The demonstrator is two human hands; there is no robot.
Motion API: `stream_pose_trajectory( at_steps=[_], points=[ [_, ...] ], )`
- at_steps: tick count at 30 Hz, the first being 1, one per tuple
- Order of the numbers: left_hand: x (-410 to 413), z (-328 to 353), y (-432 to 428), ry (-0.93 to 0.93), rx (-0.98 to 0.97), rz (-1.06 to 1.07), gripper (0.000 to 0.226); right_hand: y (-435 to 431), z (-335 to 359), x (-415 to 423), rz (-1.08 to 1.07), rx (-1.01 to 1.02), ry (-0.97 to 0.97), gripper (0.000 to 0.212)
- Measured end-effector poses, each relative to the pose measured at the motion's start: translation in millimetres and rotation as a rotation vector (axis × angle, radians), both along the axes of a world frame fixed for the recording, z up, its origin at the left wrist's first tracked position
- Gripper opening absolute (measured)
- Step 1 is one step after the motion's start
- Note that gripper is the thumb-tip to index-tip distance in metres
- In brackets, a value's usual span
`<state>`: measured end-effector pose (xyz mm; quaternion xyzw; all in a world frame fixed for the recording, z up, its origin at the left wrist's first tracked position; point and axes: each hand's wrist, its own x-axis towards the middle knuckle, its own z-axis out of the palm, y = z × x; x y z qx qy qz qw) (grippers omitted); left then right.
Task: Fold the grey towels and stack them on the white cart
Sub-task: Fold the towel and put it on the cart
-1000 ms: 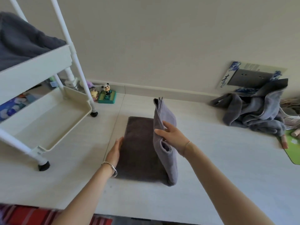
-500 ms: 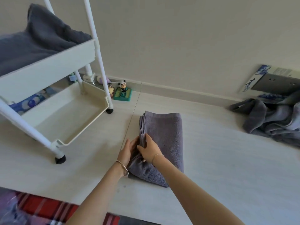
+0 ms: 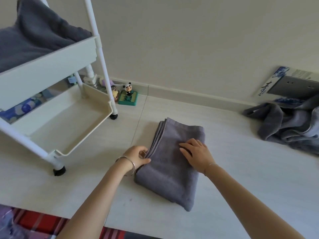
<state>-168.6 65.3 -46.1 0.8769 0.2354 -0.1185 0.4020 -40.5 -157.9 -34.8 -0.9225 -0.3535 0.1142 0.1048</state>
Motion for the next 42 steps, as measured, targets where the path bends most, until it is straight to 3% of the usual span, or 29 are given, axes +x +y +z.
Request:
stream_pose_trajectory(
  at_steps=[3, 7, 10, 13, 16, 23, 28, 32, 34, 37, 42],
  points=[
    [22, 9, -13, -0.173, 0.16, 0.056, 0.024, -20, 3, -9, -0.13, -0.004, -0.05, 0.036],
    [39, 18, -32, -0.477, 0.493, 0.047, 0.028, -38, 10, -31, -0.187, -0.135, -0.072, 0.033],
    [27, 19, -60, -0.712, 0.533, -0.038, 0.025, -48, 12, -41, -0.221, -0.04, -0.064, 0.028],
    [8, -5, -86, -0.53, 0.626, -0.18, 0.042, -52, 1, -45, -0.143, 0.085, -0.198, 0.045],
    [5, -20, -87, -0.246, 0.641, -0.242, 0.062, -52, -18, -38, -0.105, -0.014, -0.125, 0.069],
    [17, -29, -88, -0.052, 0.576, -0.176, 0.086, -58, -37, -30, -0.253, -0.027, -0.051, 0.075],
    [18, -13, -83, 0.005, 0.463, -0.164, 0.078, -61, -22, -26, -0.265, 0.065, 0.086, 0.064],
    [-7, 7, -72, -0.134, 0.322, 0.032, 0.09, -89, -3, -25, -0.528, 0.356, 0.212, 0.07],
    [-22, 13, -68, -0.059, 0.274, 0.122, 0.09, -105, 4, -26, -0.629, 0.403, 0.317, 0.075],
    [-33, 9, -56, 0.129, 0.206, 0.137, 0.079, -120, 7, -28, -0.748, 0.414, 0.502, 0.073],
    [-34, 11, -57, 0.203, 0.062, 0.127, 0.07, -127, 6, -27, -0.79, 0.279, 0.628, 0.078]
  ],
)
